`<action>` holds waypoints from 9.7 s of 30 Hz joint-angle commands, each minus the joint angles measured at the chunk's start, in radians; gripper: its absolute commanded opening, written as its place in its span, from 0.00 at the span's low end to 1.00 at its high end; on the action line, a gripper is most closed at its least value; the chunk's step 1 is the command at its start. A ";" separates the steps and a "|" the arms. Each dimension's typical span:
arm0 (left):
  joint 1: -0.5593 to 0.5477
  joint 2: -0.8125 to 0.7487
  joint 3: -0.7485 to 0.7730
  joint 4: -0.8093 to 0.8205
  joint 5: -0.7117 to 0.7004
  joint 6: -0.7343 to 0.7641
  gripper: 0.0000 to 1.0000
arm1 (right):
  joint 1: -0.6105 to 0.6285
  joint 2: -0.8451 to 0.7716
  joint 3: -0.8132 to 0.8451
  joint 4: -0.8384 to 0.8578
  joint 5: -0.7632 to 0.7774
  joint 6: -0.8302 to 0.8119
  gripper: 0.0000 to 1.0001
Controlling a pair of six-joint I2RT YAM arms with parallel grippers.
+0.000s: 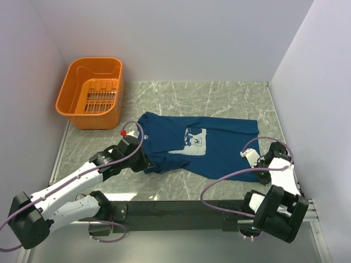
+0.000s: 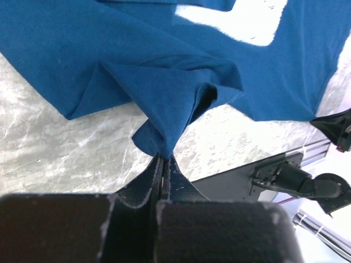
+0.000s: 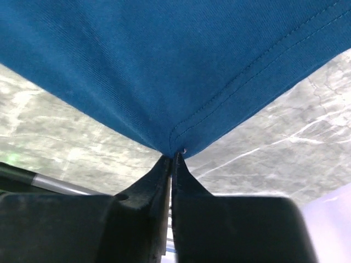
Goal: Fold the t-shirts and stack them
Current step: Fold the tshirt
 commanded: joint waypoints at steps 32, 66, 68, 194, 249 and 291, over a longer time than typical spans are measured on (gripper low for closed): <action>0.126 -0.239 0.216 -0.094 -0.006 -0.010 0.01 | -0.043 0.092 0.458 -0.262 -0.401 0.104 0.00; 0.281 -0.026 0.222 -0.171 0.135 0.235 0.01 | -0.108 0.204 0.534 -0.326 -0.461 -0.005 0.00; 0.282 -0.018 0.181 -0.153 0.191 0.228 0.01 | -0.110 0.199 0.533 -0.320 -0.462 -0.004 0.00; 0.488 0.664 0.670 0.013 0.500 0.292 0.01 | -0.039 0.590 0.632 0.035 -0.462 0.424 0.00; 0.488 0.940 0.963 0.004 0.538 0.344 0.01 | -0.013 0.691 0.640 0.151 -0.329 0.556 0.00; 0.488 1.181 1.181 -0.060 0.448 0.346 0.01 | -0.021 0.639 0.609 0.173 -0.330 0.599 0.00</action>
